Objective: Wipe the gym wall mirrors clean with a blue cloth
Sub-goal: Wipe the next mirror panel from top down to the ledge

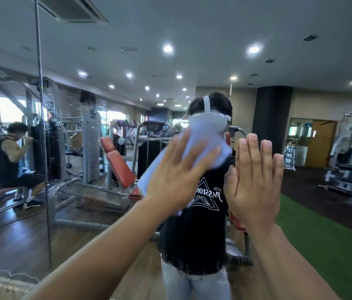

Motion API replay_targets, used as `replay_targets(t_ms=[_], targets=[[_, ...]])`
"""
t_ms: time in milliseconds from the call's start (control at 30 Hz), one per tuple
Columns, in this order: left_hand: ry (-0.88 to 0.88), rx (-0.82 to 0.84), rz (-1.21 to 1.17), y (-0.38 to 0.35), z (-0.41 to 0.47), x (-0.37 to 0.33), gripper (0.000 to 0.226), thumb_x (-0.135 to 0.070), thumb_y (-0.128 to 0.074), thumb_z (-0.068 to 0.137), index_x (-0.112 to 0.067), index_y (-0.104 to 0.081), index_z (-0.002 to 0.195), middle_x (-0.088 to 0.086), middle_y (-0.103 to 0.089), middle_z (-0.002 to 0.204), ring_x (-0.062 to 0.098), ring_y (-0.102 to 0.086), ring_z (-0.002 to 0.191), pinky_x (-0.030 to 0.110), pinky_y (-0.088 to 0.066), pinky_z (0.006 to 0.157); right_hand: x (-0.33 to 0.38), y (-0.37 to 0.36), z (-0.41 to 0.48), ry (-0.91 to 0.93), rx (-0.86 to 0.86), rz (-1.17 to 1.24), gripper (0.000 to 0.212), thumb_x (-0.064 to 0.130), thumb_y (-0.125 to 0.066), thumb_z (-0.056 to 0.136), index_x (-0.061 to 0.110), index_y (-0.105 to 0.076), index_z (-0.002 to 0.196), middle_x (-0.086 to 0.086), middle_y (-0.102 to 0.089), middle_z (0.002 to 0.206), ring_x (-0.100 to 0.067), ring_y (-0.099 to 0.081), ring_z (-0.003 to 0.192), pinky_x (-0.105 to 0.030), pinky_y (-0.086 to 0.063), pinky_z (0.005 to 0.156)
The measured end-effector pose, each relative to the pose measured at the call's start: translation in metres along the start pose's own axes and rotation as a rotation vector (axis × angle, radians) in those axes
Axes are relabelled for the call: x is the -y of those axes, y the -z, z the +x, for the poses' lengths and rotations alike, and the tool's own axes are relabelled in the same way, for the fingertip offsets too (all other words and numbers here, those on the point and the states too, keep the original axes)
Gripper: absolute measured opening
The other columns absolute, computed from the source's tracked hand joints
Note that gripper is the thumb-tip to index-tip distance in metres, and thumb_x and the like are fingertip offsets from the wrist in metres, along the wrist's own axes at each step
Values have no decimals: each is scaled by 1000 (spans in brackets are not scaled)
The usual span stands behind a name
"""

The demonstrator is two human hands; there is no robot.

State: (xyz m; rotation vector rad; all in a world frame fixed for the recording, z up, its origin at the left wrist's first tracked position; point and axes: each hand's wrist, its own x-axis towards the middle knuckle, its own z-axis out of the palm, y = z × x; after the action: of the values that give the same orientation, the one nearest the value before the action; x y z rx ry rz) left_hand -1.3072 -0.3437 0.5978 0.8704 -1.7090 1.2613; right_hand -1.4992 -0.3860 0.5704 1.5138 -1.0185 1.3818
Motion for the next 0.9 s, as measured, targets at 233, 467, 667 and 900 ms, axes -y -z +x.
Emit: replay_targets(t_ms=[233, 467, 667, 900], targets=[[-92, 142, 82, 25, -123, 46, 69, -4, -62, 90, -19, -37, 153, 11, -38, 157, 44, -30, 146, 65, -33, 112, -1, 0, -1, 5, 12, 13, 61, 33, -27, 107, 10, -22, 163, -9, -17, 171, -31, -13, 158, -54, -9, 128], [327, 18, 90, 43, -43, 76, 59, -11, -40, 96, -11, -31, 154, 5, -21, 164, 26, 3, 156, 52, -9, 126, 1, 0, -1, -11, -3, 17, 59, 33, -26, 108, 10, -23, 163, -8, -17, 171, -30, -13, 158, -53, -11, 128], [410, -85, 47, 18, 23, 41, 59, -10, -45, 95, -20, -36, 153, 8, -28, 163, 39, -8, 152, 48, -10, 126, 1, -1, -3, -29, 4, 7, 60, 32, -33, 108, 12, -22, 163, -5, -20, 170, -28, -14, 158, -52, -12, 128], [322, -118, 47, 17, 15, 36, 62, 1, -53, 91, -13, -39, 150, 16, -33, 159, 37, -12, 151, 46, -10, 126, 2, 0, -3, -28, 2, 29, 60, 30, -36, 107, 11, -24, 163, -6, -20, 170, -29, -16, 158, -52, -11, 128]])
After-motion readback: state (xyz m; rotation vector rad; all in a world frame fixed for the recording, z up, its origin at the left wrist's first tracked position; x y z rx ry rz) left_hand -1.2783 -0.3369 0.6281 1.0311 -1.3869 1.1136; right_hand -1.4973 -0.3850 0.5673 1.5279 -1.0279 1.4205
